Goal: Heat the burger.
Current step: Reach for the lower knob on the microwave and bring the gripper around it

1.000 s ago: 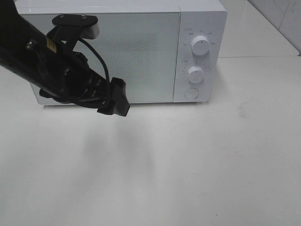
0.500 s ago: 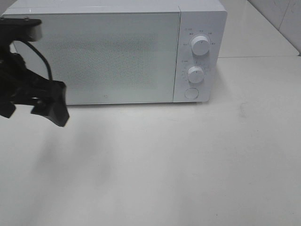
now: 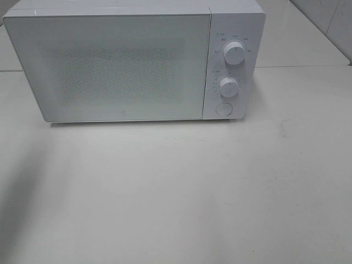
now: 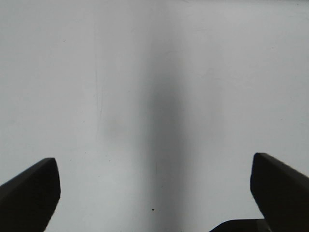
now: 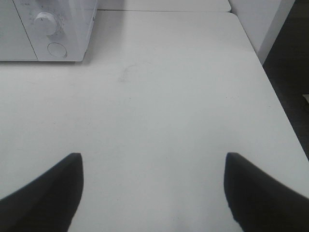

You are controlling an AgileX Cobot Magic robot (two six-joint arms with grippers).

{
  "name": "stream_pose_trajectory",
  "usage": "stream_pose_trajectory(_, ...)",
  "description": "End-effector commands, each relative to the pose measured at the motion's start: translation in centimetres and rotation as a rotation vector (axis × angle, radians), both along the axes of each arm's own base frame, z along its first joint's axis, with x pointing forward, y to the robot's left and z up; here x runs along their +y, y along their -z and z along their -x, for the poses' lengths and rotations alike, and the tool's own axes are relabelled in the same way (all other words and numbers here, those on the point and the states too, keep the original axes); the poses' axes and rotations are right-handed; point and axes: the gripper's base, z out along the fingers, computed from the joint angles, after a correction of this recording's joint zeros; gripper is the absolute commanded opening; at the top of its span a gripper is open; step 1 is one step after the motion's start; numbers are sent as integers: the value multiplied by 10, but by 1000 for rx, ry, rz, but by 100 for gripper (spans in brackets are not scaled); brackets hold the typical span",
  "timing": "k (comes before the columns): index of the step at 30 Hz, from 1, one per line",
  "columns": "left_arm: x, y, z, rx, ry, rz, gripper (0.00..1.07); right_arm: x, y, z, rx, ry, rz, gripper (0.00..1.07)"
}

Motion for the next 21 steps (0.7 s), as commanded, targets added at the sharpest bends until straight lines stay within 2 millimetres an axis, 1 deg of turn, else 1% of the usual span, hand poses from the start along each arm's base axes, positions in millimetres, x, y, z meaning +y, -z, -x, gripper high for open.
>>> stream_pose_trajectory(1,7,2,13,-5,-34,6,101,0,0,3,-34,0,10,76)
stream_pose_trajectory(2,9,6,26,-16,-40,9,101,0,0,3,-34,0,10,76)
stream_pose_trajectory(3,9,8,33,-15,-40,8,101,0,0,3,-34,0,10,76)
stream_pose_trajectory(4,9,14,46,-1,-39,6,101,0,0,3,-34,0,10,76)
stream_pose_trajectory(7,9,16,52,2,-38,6,101,0,0,3,-34,0,10,76)
stream_pose_trajectory(9,9,26,78,-7,-37,-3,101,0,0,3,-34,0,10,76)
stream_pose_trajectory(10,9,26,78,-7,-37,-3,101,0,0,3,-34,0,10,76)
stream_pose_trajectory(11,10,29,83,-2,-35,-10,101,0,0,3,-34,0,10,76)
stream_pose_trajectory(12,10,34,94,-2,-33,-20,101,0,0,3,-34,0,10,76)
stream_pose_trajectory(13,10,34,94,-2,-33,-20,101,0,0,3,-34,0,10,76)
stream_pose_trajectory(14,11,36,99,-6,-33,-24,101,0,0,3,-34,0,10,76)
stream_pose_trajectory(15,11,39,108,-21,-32,-33,101,0,0,3,-34,0,10,76)
stream_pose_trajectory(17,11,40,111,-26,-32,-35,101,0,0,3,-34,0,10,76)
stream_pose_trajectory(18,11,44,119,-40,-32,-37,101,0,0,3,-34,0,10,76)
stream_pose_trajectory(19,11,44,119,-40,-32,-37,101,0,0,3,-34,0,10,76)
stream_pose_trajectory(21,11,51,129,-52,-33,-27,101,0,0,3,-34,0,10,76)
